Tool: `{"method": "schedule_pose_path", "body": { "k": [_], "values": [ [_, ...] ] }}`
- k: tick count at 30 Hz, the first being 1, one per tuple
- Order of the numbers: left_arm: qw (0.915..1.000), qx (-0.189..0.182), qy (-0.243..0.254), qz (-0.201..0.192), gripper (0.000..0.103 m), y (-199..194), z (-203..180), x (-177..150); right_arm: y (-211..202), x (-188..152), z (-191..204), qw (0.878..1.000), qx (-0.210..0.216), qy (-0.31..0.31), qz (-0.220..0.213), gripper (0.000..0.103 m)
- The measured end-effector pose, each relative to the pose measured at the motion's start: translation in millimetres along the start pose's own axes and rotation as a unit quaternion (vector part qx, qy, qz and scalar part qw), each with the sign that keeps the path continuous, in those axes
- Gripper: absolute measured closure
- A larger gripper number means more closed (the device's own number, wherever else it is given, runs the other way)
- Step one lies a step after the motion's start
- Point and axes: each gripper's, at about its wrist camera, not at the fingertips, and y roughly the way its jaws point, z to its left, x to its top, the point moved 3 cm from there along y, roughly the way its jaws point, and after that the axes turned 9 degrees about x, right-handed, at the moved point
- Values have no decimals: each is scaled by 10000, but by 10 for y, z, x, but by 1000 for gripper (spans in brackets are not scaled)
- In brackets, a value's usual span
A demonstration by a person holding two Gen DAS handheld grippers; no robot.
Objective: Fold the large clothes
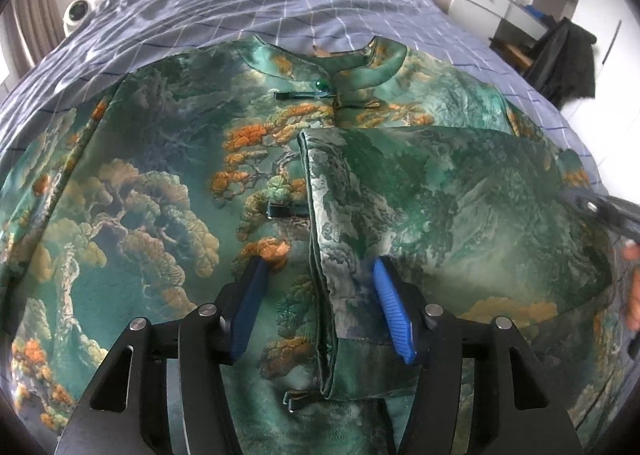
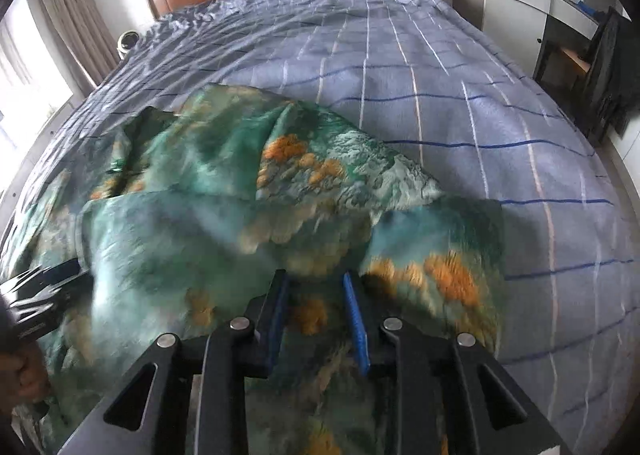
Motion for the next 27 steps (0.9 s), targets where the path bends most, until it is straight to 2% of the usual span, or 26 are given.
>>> {"method": "schedule_pose_path", "body": {
  "k": [5, 9, 11, 14, 16, 18, 21, 22, 23, 24, 25, 27],
  "values": [
    [9999, 88, 43, -107, 45, -36, -35, -35, -363, -348, 148, 9992, 186, -304, 184, 75],
    [9997, 150, 77, -157, 44, -44, -50, -48, -649, -609, 162, 9991, 367, -195, 100, 75],
    [9995, 213, 120, -177, 43, -37, -73, -53, -612, -679, 132, 9992, 333, -100, 207, 75],
    [9993, 299, 154, -151, 42, -53, -90, -43, -298, -731, 28, 9981, 237, 99, 563, 75],
    [9993, 343, 120, -90, 37, -99, -74, -42, -178, -743, 36, 9984, 86, -73, 546, 75],
    [9993, 378, 77, -25, 27, -192, -30, -87, -191, -747, 56, 9987, -9, -77, 502, 75],
    [9998, 185, 9, -35, 19, -432, 76, -248, -336, -783, 93, 9995, -74, -114, 293, 75],
    [9999, 137, 0, -40, 17, -517, 123, -320, -393, -807, 133, 9996, -125, -155, 223, 71],
    [9999, 134, 1, -43, 15, -591, 170, -394, -496, -841, 175, 9994, -237, -211, 154, 59],
    [9999, 152, 22, -63, 15, -703, 259, -532, -608, -885, 225, 9990, -348, -267, 88, 51],
    [9998, 174, 45, -71, 15, -759, 311, -614, -693, -916, 269, 9988, -395, -301, 22, 37],
    [9995, 301, 73, -90, 15, -886, 478, -831, -881, -1024, 362, 9986, -405, -319, -111, 33]
  ]
}}
